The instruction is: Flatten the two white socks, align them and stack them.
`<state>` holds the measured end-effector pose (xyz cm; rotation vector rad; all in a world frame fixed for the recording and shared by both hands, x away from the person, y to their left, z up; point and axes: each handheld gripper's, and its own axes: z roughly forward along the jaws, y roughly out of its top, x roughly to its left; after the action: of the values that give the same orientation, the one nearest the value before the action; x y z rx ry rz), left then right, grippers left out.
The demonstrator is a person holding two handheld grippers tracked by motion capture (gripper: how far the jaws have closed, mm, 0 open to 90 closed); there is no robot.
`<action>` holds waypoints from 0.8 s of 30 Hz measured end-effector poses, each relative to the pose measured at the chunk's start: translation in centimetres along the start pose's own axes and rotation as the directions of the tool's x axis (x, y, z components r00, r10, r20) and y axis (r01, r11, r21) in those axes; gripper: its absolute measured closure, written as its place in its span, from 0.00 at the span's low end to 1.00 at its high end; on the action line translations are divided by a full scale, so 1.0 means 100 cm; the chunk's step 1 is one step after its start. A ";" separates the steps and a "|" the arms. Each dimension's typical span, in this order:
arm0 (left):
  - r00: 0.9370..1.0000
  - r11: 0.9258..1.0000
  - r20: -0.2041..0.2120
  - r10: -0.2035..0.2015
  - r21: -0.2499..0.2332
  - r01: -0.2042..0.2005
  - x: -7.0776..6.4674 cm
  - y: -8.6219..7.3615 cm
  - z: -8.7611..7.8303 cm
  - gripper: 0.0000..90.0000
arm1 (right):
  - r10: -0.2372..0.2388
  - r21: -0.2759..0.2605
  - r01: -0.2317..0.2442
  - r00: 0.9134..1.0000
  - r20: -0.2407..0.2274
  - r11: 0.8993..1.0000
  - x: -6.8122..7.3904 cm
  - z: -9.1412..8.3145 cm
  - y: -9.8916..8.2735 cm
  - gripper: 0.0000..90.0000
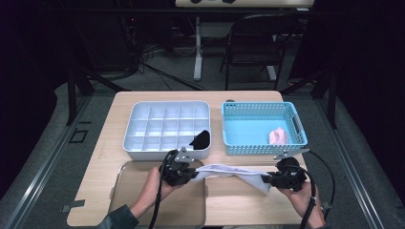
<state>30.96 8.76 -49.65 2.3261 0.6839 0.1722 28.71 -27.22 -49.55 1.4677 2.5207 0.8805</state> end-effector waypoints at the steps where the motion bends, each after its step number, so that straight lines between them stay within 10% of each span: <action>1: 1.000 1.000 0.013 -0.003 0.002 0.003 -0.002 -0.001 -0.005 0.95 | 0.003 0.032 -0.002 1.000 -0.023 0.999 0.003 -0.005 0.000 0.85; 5: 0.999 0.999 0.037 0.001 0.041 -0.002 -0.002 -0.004 -0.013 0.95 | 0.014 0.105 0.000 0.992 -0.128 0.994 0.012 -0.025 0.002 0.85; 10: 0.999 0.995 0.013 -0.029 0.094 0.028 0.013 0.000 0.010 0.94 | 0.095 0.172 -0.080 0.992 -0.081 0.982 -0.016 0.011 0.014 0.78; 16: 0.997 0.994 -0.038 -0.060 0.089 0.063 0.030 0.001 0.031 0.93 | 0.105 0.102 -0.107 0.994 0.018 0.989 -0.033 0.041 0.016 0.76; 24: 0.994 0.993 -0.086 -0.069 0.086 0.077 0.038 -0.001 0.043 0.94 | 0.092 0.025 -0.093 0.995 0.034 0.995 -0.036 0.061 0.008 0.83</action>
<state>35.44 8.22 -53.20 2.3860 0.8324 0.2101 33.42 -27.23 -54.88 1.6045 2.4685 0.8318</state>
